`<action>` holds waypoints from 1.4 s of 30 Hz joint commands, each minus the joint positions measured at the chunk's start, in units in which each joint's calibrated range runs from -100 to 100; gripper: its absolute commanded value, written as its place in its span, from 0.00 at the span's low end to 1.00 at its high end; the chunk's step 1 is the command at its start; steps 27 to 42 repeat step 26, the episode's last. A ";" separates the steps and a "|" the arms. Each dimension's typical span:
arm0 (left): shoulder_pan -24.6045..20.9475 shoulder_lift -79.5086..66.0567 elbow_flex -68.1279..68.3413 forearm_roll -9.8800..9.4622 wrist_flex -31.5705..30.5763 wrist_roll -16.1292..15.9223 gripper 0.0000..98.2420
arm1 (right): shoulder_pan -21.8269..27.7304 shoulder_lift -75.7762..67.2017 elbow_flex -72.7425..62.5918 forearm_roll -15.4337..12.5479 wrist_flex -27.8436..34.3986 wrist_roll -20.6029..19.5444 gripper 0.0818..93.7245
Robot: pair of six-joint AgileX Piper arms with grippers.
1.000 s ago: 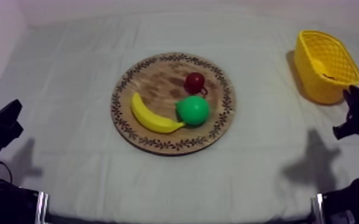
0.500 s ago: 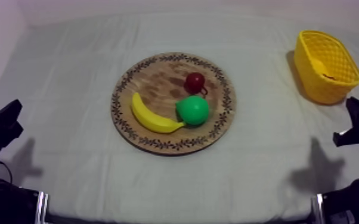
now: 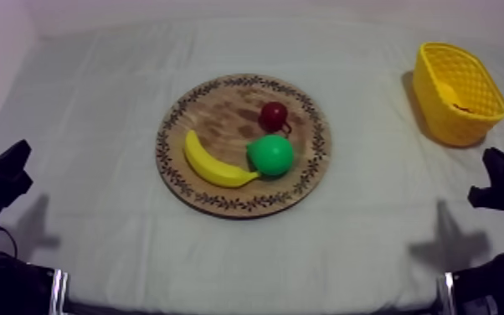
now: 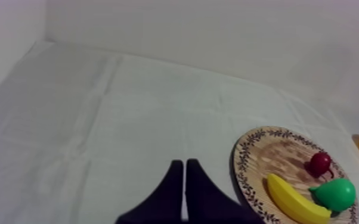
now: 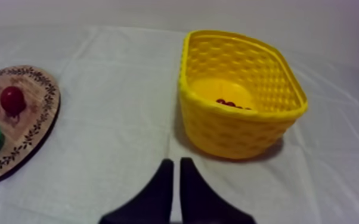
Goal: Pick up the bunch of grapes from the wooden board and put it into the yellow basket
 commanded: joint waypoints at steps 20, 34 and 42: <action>-0.02 0.00 -0.02 0.01 0.01 0.01 0.00 | -0.03 -0.01 0.00 0.04 0.46 5.49 0.00; -0.02 0.00 -0.02 0.01 0.01 0.00 0.00 | -0.03 -0.01 0.00 0.04 0.46 5.46 0.00; -0.02 0.00 -0.02 0.01 0.01 0.00 0.00 | -0.03 -0.01 0.00 0.04 0.46 5.46 0.00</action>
